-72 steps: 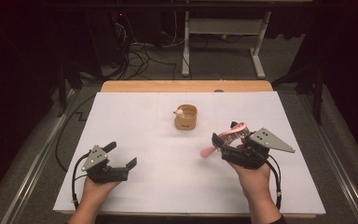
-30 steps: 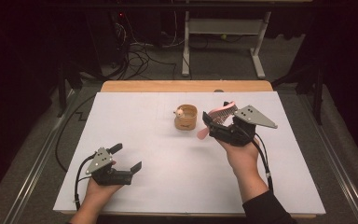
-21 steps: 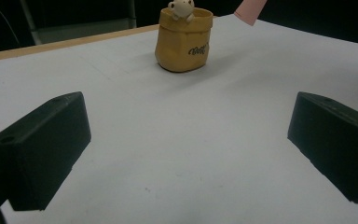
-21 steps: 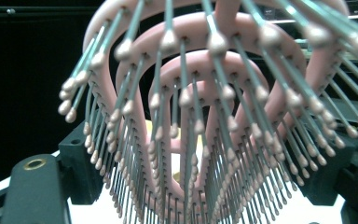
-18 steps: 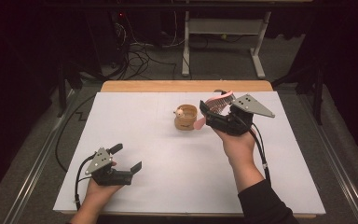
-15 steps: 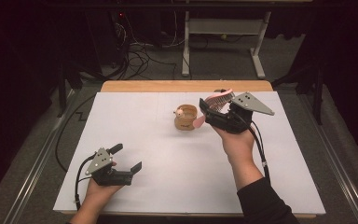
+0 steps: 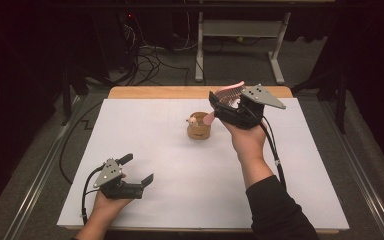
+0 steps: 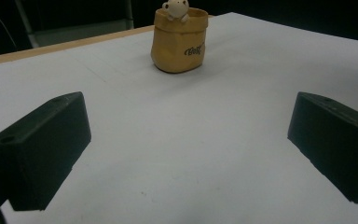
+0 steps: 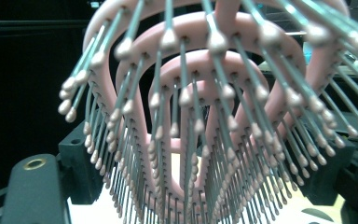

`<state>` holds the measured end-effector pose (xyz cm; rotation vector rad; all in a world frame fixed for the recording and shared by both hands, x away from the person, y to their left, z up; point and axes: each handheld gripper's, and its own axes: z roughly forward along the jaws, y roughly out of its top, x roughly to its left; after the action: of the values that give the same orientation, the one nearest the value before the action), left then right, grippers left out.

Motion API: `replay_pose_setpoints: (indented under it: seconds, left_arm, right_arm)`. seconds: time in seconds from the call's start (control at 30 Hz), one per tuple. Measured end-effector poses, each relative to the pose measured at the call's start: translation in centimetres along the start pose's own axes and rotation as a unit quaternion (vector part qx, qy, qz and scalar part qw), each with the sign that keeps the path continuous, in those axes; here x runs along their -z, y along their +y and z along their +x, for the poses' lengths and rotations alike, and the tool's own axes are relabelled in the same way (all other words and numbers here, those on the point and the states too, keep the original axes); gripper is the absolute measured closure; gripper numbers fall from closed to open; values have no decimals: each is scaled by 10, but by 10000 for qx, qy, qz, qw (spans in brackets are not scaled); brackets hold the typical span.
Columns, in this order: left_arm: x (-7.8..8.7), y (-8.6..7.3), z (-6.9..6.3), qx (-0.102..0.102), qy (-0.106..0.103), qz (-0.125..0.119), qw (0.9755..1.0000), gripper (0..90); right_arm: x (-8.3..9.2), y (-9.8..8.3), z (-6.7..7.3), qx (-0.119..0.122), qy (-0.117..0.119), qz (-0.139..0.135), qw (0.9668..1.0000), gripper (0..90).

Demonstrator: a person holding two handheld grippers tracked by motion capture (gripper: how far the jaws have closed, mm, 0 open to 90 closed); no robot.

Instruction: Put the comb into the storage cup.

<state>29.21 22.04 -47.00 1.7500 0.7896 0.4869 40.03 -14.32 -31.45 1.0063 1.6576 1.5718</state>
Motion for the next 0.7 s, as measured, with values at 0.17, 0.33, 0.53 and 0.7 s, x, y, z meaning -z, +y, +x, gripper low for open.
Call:
replay_pose_setpoints:
  seconds: [0.17,0.33,0.53,0.7]
  left_arm:
    - [0,0,-1,-39,-54,-12,10000,0]
    - [0,0,-1,-3,-75,-17,10000,0]
    - [0,0,-1,54,-107,-46,9999,0]
    - [0,0,-1,45,-102,-65,9999,0]
  right_arm:
    - [-12,-4,0,-17,-18,59,10000,202]
    - [-23,-9,-1,-47,-71,106,9999,202]
    - [-30,-13,-4,-82,-130,162,9997,202]
    - [-36,-16,-10,-221,-124,198,9995,202]
